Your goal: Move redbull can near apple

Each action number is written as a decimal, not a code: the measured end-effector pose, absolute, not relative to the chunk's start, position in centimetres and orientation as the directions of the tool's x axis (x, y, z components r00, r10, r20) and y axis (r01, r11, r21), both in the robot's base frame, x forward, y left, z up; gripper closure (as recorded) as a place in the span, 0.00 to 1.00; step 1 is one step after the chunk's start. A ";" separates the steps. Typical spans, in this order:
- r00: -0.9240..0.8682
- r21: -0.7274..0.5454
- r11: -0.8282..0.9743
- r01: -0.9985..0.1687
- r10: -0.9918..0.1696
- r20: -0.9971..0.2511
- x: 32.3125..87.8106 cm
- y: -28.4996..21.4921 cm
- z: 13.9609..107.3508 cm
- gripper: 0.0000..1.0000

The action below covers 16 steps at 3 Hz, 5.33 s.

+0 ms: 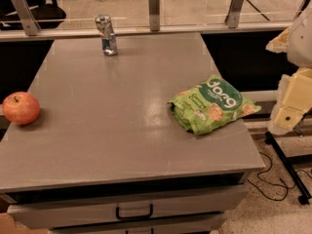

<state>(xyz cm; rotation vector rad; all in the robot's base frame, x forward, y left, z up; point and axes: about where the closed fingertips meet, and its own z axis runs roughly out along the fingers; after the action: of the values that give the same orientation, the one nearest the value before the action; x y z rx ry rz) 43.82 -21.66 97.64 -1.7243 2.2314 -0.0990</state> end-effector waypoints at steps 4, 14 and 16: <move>-0.176 -0.242 0.302 -0.922 -0.884 -0.433 54.3 -15.0 95.4 0.00; -0.139 -0.051 0.506 -0.861 -0.330 -0.934 83.6 14.9 91.6 0.00; -0.167 -0.007 0.535 -0.845 -0.276 -0.947 85.5 15.7 91.2 0.42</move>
Offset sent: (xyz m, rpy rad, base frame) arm 0.0174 0.0054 -0.0077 0.0511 0.0071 0.0086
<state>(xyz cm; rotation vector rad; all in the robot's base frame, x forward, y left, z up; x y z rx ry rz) 85.46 15.68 91.16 -0.9480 1.7119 0.6691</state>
